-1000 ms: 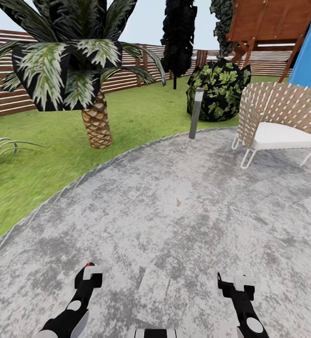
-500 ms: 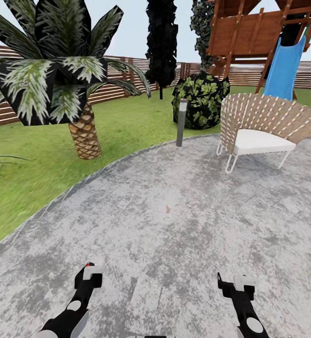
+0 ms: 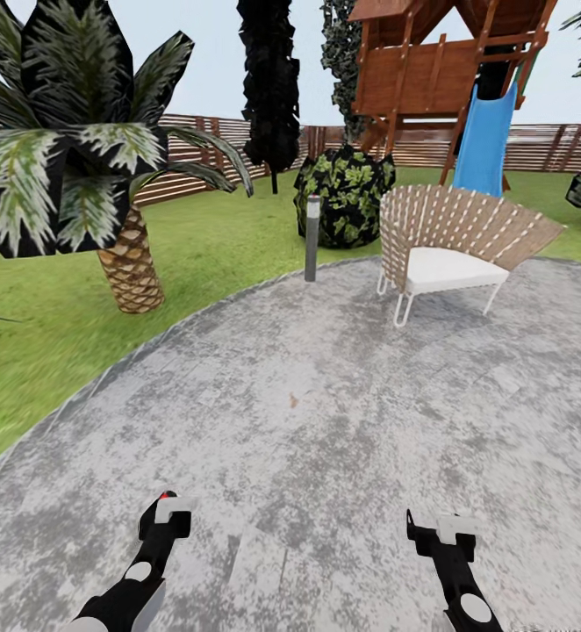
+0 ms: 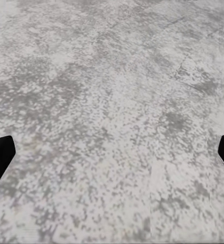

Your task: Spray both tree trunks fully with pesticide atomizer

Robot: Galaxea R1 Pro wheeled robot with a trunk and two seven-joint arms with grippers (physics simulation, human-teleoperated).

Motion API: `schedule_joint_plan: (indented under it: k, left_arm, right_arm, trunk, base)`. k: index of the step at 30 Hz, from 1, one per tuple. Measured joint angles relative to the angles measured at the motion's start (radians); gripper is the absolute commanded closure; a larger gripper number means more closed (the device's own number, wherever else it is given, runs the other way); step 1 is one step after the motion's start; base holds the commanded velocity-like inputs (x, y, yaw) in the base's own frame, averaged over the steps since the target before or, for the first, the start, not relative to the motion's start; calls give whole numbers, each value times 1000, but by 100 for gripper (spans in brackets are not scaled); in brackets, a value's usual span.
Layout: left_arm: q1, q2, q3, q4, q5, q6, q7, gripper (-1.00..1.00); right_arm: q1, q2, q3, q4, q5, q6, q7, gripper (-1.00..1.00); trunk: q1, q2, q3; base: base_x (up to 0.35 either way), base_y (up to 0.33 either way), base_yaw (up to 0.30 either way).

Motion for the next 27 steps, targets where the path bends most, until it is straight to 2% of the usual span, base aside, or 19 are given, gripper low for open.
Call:
schedule_joint_plan:
  k: [2,15,20,22,23,27]
  left_arm:
    - [0,0,0,0,0,0,0,100]
    - [1,0,-1,0,-1,-1,0,100]
    - [6,3,-1,-6,-3,-1,-1,100]
    - [29,7,1,-13,-5,-1,-1,100]
    - [56,24,5,-18,-1,-2,0,100]
    - [102,50,4,-56,-1,-1,2,100]
  right_arm:
    - [0,0,0,0,0,0,0,-100]
    - [0,0,0,0,0,0,0,-100]
    - [0,0,-1,0,3,0,-1,-100]
    - [1,-1,-1,20,8,0,-3,-100]
    - [1,-1,-1,54,9,-1,-4,-100]
    - [2,-3,-2,109,8,-3,-5,-100]
  trunk:
    - [-8,14,9]
    - [-8,14,26]
    - [-8,14,29]
    - [-8,14,29]
    - [-8,14,29]
    - [-8,14,29]
  base:
    - [0,0,-201]
    - [0,0,-205]
    - [-158,-154,-89]
    - [-189,-228,-3]
    - [-180,-233,-1]
    - [-160,-240,-3]
